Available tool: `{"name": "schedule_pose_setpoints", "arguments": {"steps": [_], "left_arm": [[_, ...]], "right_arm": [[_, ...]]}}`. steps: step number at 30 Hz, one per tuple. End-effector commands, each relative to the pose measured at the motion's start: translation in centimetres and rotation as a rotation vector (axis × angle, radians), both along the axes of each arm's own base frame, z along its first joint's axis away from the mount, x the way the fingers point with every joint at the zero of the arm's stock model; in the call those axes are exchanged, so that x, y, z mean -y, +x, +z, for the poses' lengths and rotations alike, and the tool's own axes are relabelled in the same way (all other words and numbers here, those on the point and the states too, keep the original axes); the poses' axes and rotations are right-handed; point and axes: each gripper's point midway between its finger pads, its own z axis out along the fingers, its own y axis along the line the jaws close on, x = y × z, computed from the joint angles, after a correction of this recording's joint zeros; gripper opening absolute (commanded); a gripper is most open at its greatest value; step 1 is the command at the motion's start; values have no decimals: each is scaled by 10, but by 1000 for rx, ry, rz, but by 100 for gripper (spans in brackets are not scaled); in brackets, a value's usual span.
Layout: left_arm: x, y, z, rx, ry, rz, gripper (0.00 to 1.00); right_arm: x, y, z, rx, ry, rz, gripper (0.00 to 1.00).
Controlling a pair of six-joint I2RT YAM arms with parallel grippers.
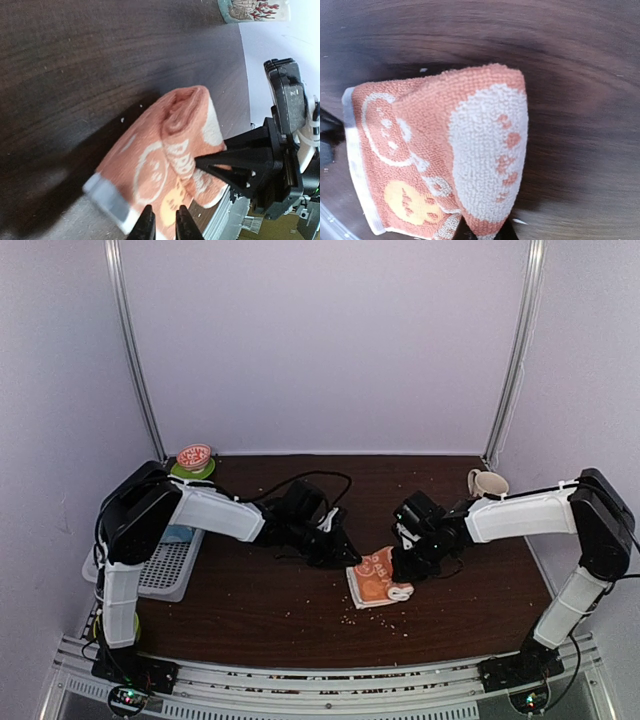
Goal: Roll the towels
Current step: Roll the towel at the center of the board.
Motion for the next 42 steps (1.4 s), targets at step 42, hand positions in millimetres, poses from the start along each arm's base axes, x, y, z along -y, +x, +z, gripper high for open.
{"name": "schedule_pose_setpoints", "arguments": {"steps": [42], "left_arm": [[21, 10, -53, 25, 191, -23, 6]], "right_arm": [[50, -1, -3, 59, -460, 27, 0]]}}
